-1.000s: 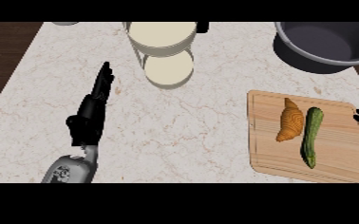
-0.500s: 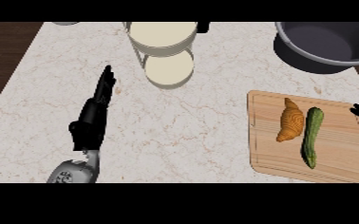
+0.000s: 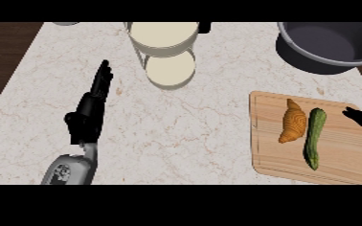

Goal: Pick the squash from the cutting board and place it in the tiered basket

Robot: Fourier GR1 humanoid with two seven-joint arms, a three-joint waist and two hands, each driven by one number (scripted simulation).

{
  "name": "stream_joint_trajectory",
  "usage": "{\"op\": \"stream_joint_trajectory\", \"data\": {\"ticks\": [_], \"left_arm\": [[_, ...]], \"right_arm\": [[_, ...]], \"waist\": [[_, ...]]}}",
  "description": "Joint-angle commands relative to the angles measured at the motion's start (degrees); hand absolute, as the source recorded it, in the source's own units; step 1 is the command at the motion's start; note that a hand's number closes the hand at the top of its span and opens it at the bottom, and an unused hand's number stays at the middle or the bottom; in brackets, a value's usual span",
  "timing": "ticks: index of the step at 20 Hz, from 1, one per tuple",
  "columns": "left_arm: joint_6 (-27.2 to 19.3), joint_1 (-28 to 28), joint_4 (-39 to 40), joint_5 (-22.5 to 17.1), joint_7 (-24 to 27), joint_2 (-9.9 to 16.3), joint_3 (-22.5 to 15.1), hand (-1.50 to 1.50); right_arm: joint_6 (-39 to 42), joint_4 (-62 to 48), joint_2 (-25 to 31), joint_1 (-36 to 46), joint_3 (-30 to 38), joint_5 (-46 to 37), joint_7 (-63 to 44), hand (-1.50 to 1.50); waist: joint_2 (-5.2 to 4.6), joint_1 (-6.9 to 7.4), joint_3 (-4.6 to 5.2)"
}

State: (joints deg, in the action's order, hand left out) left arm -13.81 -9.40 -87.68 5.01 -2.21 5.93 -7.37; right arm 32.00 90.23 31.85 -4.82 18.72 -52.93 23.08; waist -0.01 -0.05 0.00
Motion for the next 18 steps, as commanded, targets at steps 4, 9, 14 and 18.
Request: {"op": "stream_joint_trajectory", "data": {"ticks": [4, 9, 14, 18], "left_arm": [[-0.51, -1.06, -0.69, 2.81, -2.16, -2.73, -0.36, 0.00], [0.60, -4.32, 0.57, 2.76, -4.86, -2.61, 1.40, 0.00], [2.95, -2.26, 2.79, 0.75, 1.47, -1.50, 4.72, 0.00], [2.28, 5.04, -4.21, 4.06, 0.39, -3.75, -0.55, 0.00]], "right_arm": [[0.51, -2.34, -0.42, 1.03, -0.17, -1.34, 2.42, -1.50], [-0.45, -4.71, -2.23, 2.67, -2.54, -3.30, 1.50, -1.50], [-0.98, -3.12, -5.36, 1.99, -3.85, -4.18, -0.69, -1.50], [-3.18, -11.57, -3.36, 7.28, -4.05, -5.98, 1.11, -1.50]], "waist": [[0.04, -0.08, 0.00], [0.00, -0.13, 0.00], [0.00, -0.19, 0.01], [0.01, 0.17, -0.01]]}}
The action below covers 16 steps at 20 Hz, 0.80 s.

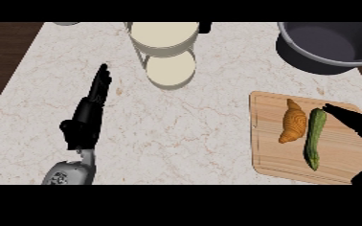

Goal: Pick the squash from the cutting board and place it in the tiered basket

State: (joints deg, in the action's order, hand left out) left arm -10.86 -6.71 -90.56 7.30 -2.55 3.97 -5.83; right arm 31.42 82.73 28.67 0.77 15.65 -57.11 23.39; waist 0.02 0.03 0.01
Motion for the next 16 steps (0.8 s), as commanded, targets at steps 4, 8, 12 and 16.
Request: {"op": "stream_joint_trajectory", "data": {"ticks": [4, 8, 12, 16], "left_arm": [[-0.68, -0.68, 1.77, 1.70, 0.84, -1.60, 0.61, 0.00], [1.07, -2.18, 1.35, 1.00, -0.22, -0.62, 2.44, 0.00], [2.23, 1.50, -3.80, 0.81, -2.16, -0.89, 0.84, 0.00], [1.45, -2.37, 0.16, 1.68, -1.19, -1.69, 2.24, 0.00]], "right_arm": [[2.15, 1.44, 1.33, 0.08, 1.09, 0.27, 0.30, -1.50], [-2.78, -5.79, -1.65, 3.27, -1.71, -2.26, -0.35, -1.50], [-3.47, -8.42, -2.69, 6.02, -2.24, -2.52, -1.51, -1.50], [-6.56, -12.04, -2.42, 4.51, -1.65, -2.23, 1.46, -1.50]], "waist": [[0.01, -0.16, 0.00], [-0.02, -0.03, -0.01], [0.00, 0.14, -0.01], [-0.02, -0.04, -0.01]]}}
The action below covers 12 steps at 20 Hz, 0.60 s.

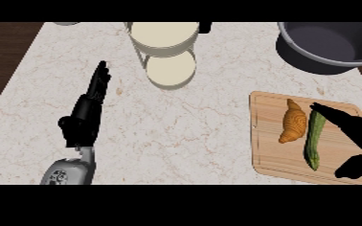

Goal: Pick the squash from the cutting board and place it in the tiered basket

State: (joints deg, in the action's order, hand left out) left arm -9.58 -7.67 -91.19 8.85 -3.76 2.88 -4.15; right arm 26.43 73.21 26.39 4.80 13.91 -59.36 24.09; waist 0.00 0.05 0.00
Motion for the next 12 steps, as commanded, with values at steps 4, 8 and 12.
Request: {"op": "stream_joint_trajectory", "data": {"ticks": [4, 8, 12], "left_arm": [[2.18, -2.74, 5.36, -1.60, 2.96, 1.14, 3.55, 0.00], [-1.01, -0.53, 1.14, 1.97, 0.57, -2.42, -0.76, 0.00], [-0.44, -1.82, 4.05, 1.77, 2.24, -1.71, 0.68, 0.00]], "right_arm": [[-3.68, -1.26, -4.05, -1.15, -1.82, -0.92, -1.89, -1.50], [-1.18, -1.25, -4.41, 1.97, -1.49, 1.11, -2.83, -1.50], [-9.27, -2.77, -4.12, -1.60, 1.54, 2.25, 1.12, 1.50]], "waist": [[-0.02, -0.13, 0.01], [0.01, -0.05, 0.01], [-0.01, -0.27, 0.00]]}}
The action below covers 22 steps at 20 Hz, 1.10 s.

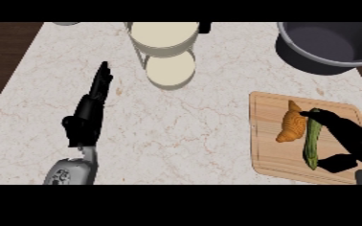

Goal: Pick the squash from the cutting board and place it in the tiered basket

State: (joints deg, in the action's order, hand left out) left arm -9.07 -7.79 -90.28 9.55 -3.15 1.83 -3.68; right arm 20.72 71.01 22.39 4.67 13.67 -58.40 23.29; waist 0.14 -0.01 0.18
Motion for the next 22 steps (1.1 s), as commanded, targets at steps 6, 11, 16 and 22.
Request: {"op": "stream_joint_trajectory", "data": {"ticks": [6, 11, 16, 22], "left_arm": [[1.19, -0.87, -0.21, -0.03, -0.92, 0.41, 0.15, 0.00], [1.48, -1.02, 2.19, 0.37, 1.32, -0.08, -0.81, 0.00], [2.01, -2.47, 2.85, 0.18, 0.85, -1.68, -2.52, 0.00], [0.68, -3.54, 3.07, 0.82, -0.38, -1.79, -2.68, 0.00]], "right_arm": [[-18.37, -4.58, -1.04, -1.09, -1.74, -4.89, 6.04, 1.50], [-13.58, 3.31, -13.19, 6.32, -16.49, -18.35, -13.95, 1.50], [-6.39, 1.84, -21.88, 11.98, -28.10, -29.18, -27.59, 1.50], [-0.53, 5.11, -22.26, 18.81, -42.51, -22.93, -52.12, 1.50]], "waist": [[-0.12, -0.03, -0.20], [-0.01, 2.19, 0.24], [-0.30, 5.63, 0.47], [0.01, 4.96, -0.13]]}}
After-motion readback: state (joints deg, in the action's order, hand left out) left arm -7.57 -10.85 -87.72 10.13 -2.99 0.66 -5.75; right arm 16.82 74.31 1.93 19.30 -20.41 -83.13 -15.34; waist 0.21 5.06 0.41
